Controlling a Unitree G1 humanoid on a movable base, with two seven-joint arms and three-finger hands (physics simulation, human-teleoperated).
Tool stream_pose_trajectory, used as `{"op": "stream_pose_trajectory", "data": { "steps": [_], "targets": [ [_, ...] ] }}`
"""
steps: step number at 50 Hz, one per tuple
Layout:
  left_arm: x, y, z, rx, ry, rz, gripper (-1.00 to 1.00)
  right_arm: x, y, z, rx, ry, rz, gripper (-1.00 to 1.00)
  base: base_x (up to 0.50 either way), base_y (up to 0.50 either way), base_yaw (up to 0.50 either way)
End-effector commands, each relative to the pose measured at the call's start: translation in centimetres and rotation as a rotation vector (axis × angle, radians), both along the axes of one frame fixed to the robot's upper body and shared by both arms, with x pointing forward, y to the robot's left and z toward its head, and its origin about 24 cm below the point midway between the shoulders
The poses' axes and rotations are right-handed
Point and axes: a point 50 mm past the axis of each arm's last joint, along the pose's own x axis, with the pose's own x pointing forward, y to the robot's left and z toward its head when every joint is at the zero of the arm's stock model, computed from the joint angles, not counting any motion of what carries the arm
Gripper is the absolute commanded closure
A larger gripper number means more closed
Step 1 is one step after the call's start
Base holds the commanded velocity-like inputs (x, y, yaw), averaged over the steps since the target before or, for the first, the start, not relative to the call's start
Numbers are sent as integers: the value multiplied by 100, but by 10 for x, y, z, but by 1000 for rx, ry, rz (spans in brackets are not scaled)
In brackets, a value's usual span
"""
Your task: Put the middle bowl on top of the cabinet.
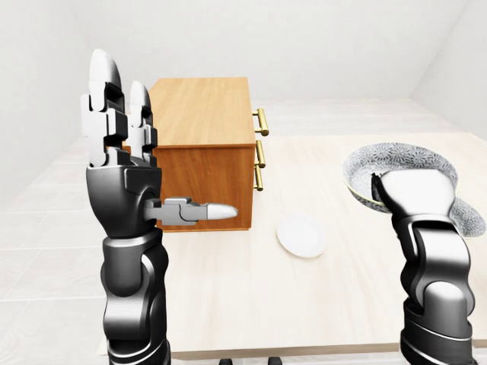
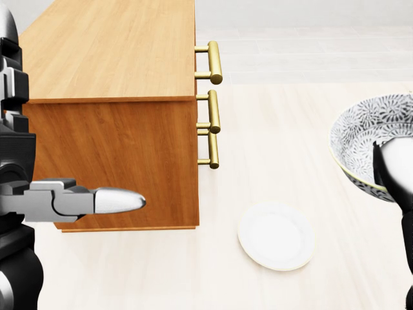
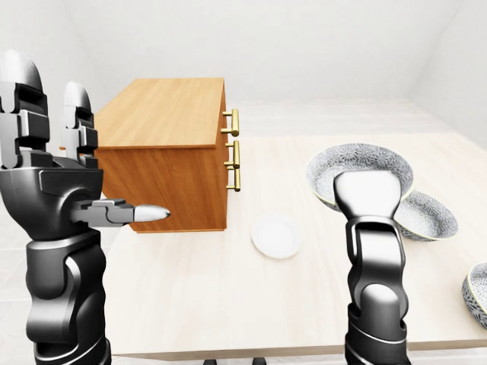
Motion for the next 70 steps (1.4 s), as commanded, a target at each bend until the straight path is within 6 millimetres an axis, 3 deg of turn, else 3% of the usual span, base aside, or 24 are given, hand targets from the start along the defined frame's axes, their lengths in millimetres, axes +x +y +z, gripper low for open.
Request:
{"op": "stream_pose_trajectory", "data": {
  "steps": [1, 9, 20, 26, 36, 54, 70],
  "targets": [
    [1, 0, -1, -1, 7, 3, -100, 17, 13, 28, 18, -84, 90, 100, 0, 0, 0],
    [2, 0, -1, 1, 9, 3, -100, 35, 22, 44, 68, -116, 125, 100, 0, 0, 0],
    [1, 0, 0, 1, 2, 2, -100, 38, 22, 49, 151, -130, 154, 100, 0, 0, 0],
    [2, 0, -2, 5, 13, 3, -100, 46, 32, 58, 217, -143, 230, 100, 0, 0, 0],
    [2, 0, -1, 7, 8, 6, -100, 54, 42, 72, 190, -157, 276, 100, 0, 0, 0],
    [1, -1, 0, 6, 1, 6, -100, 87, 62, 104, 187, -189, 342, 100, 0, 0, 0],
    [1, 0, 0, 1, 3, 8, -100, 122, 80, 113, 218, -199, 397, 100, 0, 0, 0]
  ]
}}
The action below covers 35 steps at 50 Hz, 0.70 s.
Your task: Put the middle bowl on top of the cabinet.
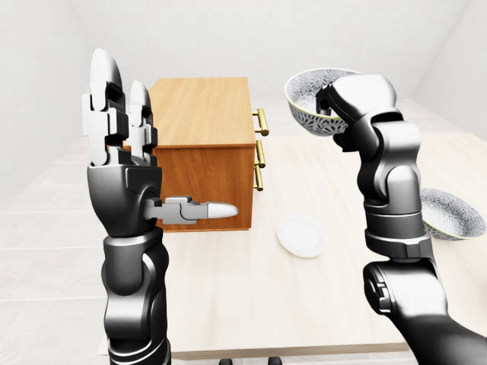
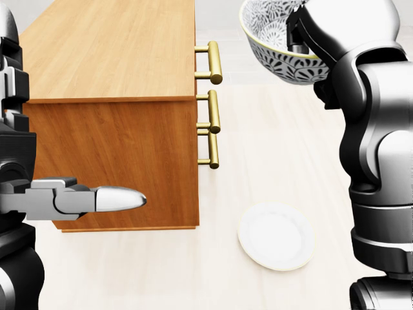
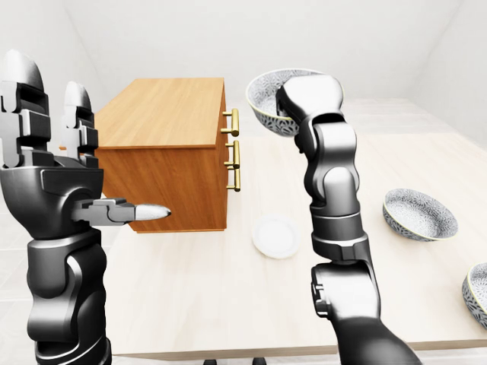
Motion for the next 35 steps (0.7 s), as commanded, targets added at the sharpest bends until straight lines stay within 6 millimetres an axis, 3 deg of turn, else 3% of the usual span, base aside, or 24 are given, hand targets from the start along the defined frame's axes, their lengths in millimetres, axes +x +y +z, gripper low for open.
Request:
{"op": "stream_pose_trajectory", "data": {
  "steps": [1, 19, 35],
  "targets": [
    [0, 0, 0, -2, 3, 0, -100, 21, 13, 14, 10, -47, 35, 100, 0, 0, 0],
    [0, 0, 1, -5, -3, -9, -100, 48, 40, 49, 24, -80, 81, 100, 0, 0, 0],
    [1, 0, -1, -3, 6, -2, -100, 58, 64, 55, 41, -93, 132, 100, 0, 0, 0]
  ]
}}
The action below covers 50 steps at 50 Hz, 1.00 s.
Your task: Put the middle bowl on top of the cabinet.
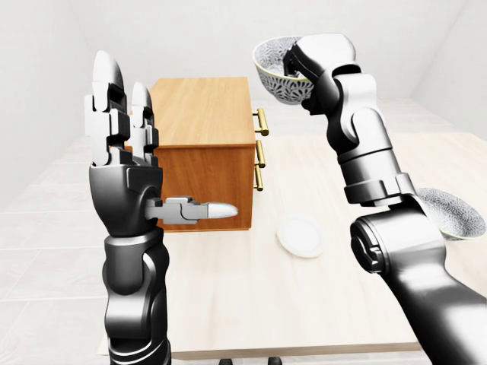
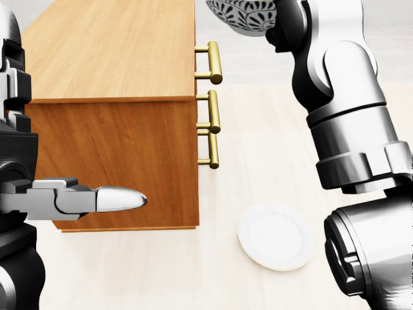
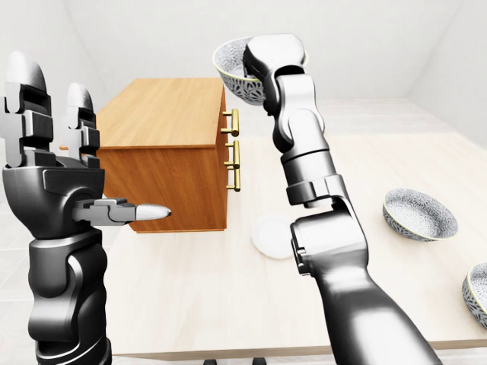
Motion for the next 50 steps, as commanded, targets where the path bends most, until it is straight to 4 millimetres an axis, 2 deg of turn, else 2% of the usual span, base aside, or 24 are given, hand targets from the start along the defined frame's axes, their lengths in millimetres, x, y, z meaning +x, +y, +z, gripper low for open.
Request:
{"op": "stream_pose_trajectory", "data": {
  "steps": [1, 5, 9, 15, 23, 50],
  "targets": [
    [0, 0, 0, -1, -2, 2, -100, 4, 17, 17, 15, -57, 32, 100, 0, 0, 0],
    [1, -1, 0, 0, -1, 3, -100, 6, 21, 15, 15, -57, 40, 100, 0, 0, 0],
    [2, -1, 0, -1, 1, 1, -100, 4, 28, 24, 12, -72, 61, 100, 0, 0, 0],
    [2, -1, 0, 1, 3, 2, -100, 4, 38, 26, -8, -78, 88, 100, 0, 0, 0],
    [1, -1, 1, 0, -2, 2, -100, 8, 53, 15, -36, -55, 139, 100, 0, 0, 0],
    [1, -2, 0, 9, 1, 0, -100, 6, 71, 21, -13, -71, 191, 100, 0, 0, 0]
  ]
}}
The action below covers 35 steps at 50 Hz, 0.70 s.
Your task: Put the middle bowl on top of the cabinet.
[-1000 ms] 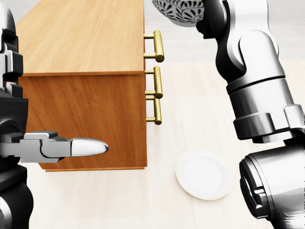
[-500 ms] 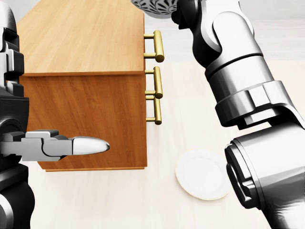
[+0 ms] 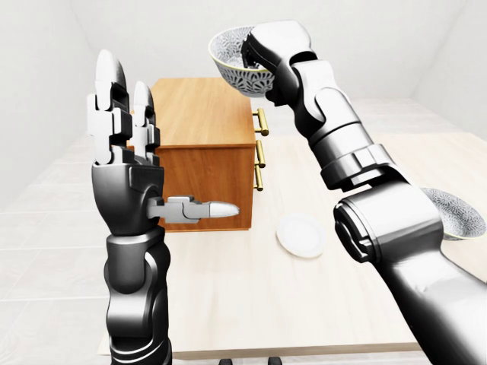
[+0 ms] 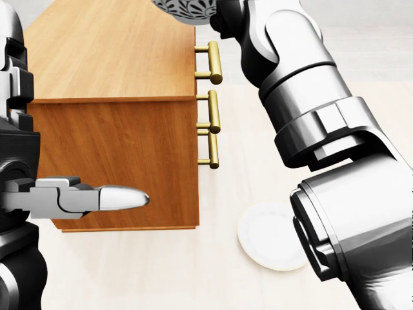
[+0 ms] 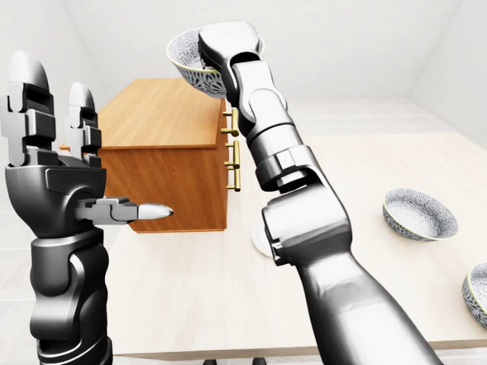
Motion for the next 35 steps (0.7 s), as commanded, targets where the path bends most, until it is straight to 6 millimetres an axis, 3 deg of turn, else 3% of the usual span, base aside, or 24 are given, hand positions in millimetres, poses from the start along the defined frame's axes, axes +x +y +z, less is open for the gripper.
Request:
{"op": "stream_pose_trajectory", "data": {
  "steps": [1, 35],
  "targets": [
    [1, 0, -1, 2, 6, 1, -100, -4, 9, 7, 11, -47, 35, 100, 0, 0, 0],
    [-1, -2, 0, 18, -1, -7, -100, -11, 42, 7, 52, -44, 128, 100, 0, 0, 0]
  ]
}}
